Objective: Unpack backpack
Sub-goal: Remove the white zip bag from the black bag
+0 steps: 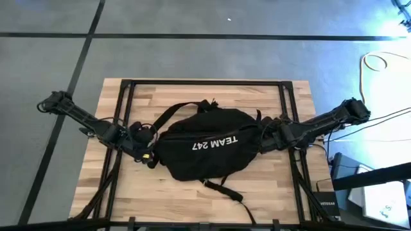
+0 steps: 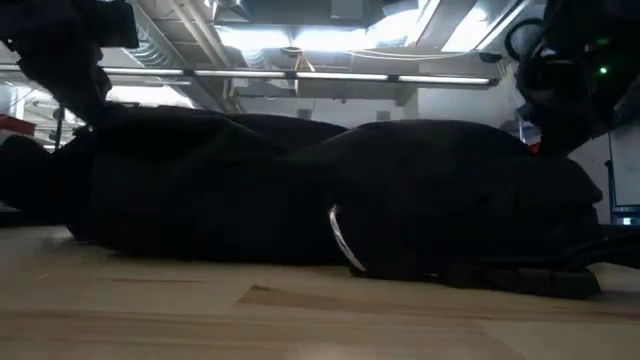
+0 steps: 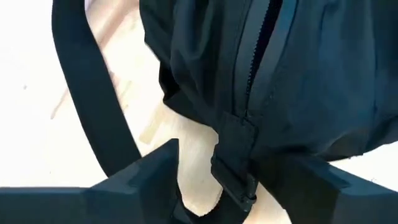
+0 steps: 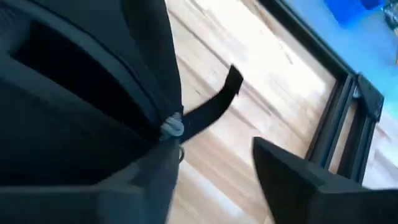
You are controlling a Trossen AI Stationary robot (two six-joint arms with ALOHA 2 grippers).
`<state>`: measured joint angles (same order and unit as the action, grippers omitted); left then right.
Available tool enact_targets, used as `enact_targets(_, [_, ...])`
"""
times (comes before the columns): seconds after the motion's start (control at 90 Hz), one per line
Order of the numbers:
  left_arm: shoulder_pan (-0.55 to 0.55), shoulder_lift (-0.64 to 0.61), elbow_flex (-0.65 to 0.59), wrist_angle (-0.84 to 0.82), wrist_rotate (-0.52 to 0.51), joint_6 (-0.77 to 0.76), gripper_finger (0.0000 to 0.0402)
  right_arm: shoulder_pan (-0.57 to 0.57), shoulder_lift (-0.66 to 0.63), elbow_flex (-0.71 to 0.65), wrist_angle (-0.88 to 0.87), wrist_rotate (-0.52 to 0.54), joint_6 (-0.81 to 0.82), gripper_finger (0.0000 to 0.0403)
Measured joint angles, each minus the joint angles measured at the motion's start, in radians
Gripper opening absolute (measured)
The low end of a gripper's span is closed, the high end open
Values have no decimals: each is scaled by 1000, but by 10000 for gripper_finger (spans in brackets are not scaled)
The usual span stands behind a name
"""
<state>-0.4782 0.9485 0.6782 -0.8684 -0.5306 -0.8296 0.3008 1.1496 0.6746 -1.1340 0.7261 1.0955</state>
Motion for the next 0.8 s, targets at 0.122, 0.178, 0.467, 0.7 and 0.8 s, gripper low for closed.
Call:
enact_targets(0.122, [0,0,19,32,-26,44,246,0,0,26,1,16,-6,279])
enact_targets(0.178, [0,0,24,68,-36,76,249,0,0,35,1,16,-15,304])
enact_targets(0.467, [0,0,29,304,-44,264,251,0,0,106,8,6,-55,376])
enact_targets(0.7, [0,0,29,367,-61,333,251,1,0,199,79,-50,-157,381])
enact_targets(0.8, [0,0,29,367,-70,334,251,1,0,215,223,-49,-274,381])
